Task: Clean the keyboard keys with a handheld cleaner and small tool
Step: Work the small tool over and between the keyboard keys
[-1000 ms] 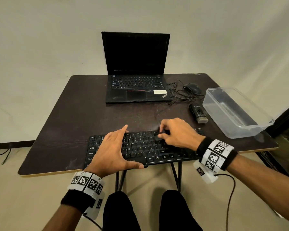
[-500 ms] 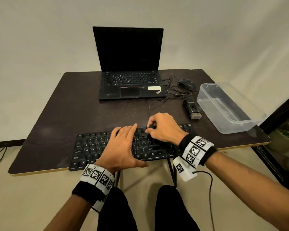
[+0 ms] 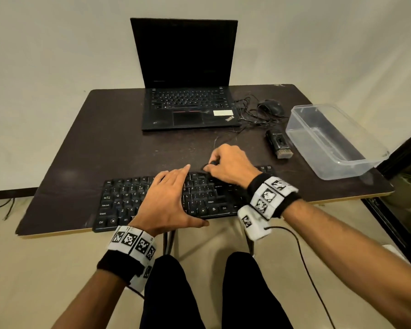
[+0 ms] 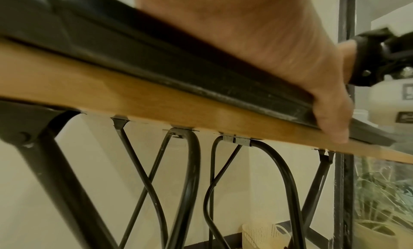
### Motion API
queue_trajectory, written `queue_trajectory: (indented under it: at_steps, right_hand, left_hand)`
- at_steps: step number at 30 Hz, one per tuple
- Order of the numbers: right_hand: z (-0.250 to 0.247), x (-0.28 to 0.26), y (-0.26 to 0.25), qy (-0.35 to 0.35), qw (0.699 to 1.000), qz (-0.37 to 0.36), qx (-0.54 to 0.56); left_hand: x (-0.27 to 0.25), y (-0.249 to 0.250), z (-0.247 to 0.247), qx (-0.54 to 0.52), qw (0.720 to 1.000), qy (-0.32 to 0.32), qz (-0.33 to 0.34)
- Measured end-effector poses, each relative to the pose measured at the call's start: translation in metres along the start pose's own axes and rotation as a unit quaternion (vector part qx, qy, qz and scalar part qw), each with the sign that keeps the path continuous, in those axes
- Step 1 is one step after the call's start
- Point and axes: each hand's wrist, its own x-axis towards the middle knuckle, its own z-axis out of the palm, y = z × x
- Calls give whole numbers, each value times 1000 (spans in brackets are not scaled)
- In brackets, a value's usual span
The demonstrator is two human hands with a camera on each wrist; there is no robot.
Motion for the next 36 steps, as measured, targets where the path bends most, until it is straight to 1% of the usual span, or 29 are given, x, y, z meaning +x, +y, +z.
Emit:
queue_trajectory:
  at_steps: [3,5,7,10,12,13,17,18,20,22,24,26,27,29,31,33,34,36]
  right_hand:
    - [-24,-5,31,20,997,50,-53]
    - [-34,-11,47,43,995,67,-57]
    - [-30,-17,45,58,996,59,-35]
    - [-6,-21,20,50,998,26,11]
    - [7,-25,7,48,999,-8,12]
    - [9,-26,9,51,999,-11,12]
    - [-10,-35,40,76,996,40,6]
    - [-12,-38,42,79,996,43,11]
    - [-6,-44,30,79,996,24,42]
    - [12,-51,2,62,996,-23,66]
    - [33,-59,-26,41,994,-73,67]
    - [43,-65,-35,27,993,-98,59]
    - [41,-66,-32,33,993,-103,47]
    - [29,-67,-16,60,995,-80,11]
    - [13,-65,11,97,995,-17,-16]
    - [-1,-64,34,129,991,36,0]
    - [-3,-64,38,137,989,46,16]
    - [6,-67,27,125,990,31,54]
  left_hand:
    - [0,0,0,-4,1000,3,-3]
    - [0,0,1,-1,1000,8,-1]
    - [1,1,1,1,1000,8,2]
    - [1,1,1,3,1000,12,1]
    - [0,0,2,2,1000,16,0]
    - [0,0,2,1,1000,20,2]
    - [-1,-1,4,5,999,31,7]
    - [0,-1,4,8,1000,30,6]
    - [1,0,4,9,999,34,7]
    - [1,0,4,10,999,38,14]
    - [0,-2,6,0,999,45,22]
    - [-1,-2,6,-11,998,50,27]
    - [-1,-2,6,-10,998,51,28]
    - [-1,-1,5,-1,998,49,25]
    - [0,-1,4,10,999,41,21]
    - [0,-1,4,13,999,35,15]
    - [0,-1,4,15,999,33,13]
    - [0,-2,5,20,999,35,14]
